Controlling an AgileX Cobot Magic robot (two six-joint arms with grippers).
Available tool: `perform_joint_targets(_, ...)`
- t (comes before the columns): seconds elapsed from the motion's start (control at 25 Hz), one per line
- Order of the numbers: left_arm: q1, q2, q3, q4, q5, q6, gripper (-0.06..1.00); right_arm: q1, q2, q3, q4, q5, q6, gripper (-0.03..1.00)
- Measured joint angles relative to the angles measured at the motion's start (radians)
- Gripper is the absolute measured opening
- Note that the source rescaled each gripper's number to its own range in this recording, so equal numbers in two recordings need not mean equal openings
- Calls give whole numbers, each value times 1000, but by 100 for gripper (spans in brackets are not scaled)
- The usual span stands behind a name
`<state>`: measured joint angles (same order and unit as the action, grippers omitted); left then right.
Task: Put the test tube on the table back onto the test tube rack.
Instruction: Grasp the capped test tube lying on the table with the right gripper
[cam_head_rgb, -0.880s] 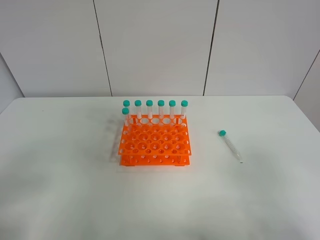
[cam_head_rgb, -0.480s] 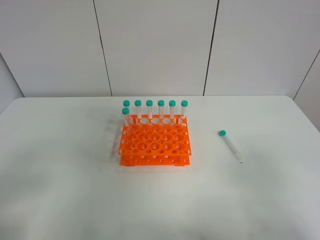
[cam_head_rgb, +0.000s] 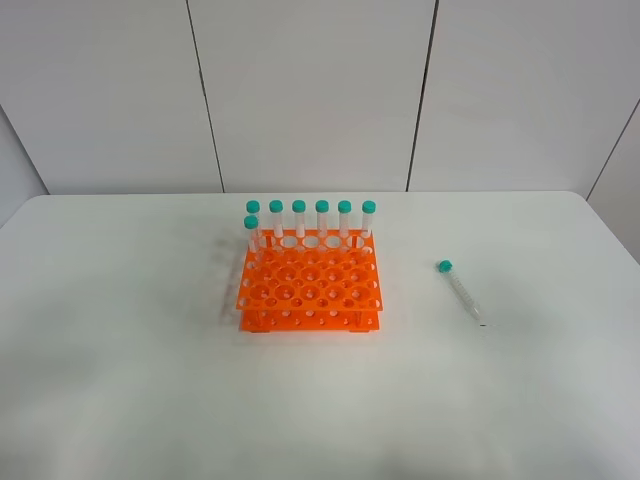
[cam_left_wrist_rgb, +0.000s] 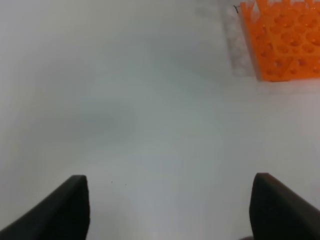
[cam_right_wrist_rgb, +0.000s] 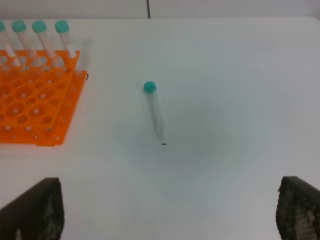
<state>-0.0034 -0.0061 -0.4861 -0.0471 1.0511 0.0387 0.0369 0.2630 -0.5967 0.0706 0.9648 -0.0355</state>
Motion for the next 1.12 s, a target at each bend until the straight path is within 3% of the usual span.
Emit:
perform_joint_targets(0.32,0,0,0,0,0,0,91,0,550,-234,1,-20,-4,91)
perform_joint_targets(0.68,0,0,0,0,0,0,91,0,1115,-549,2,29,-12,91)
perform_joint_targets(0.96,0,0,0,0,0,0,91,6,1387,-790,3,130,-25,91)
perform_joint_targets(1.12,0,0,0,0,0,0,91,68,1449,-831,-11,133,-48,91)
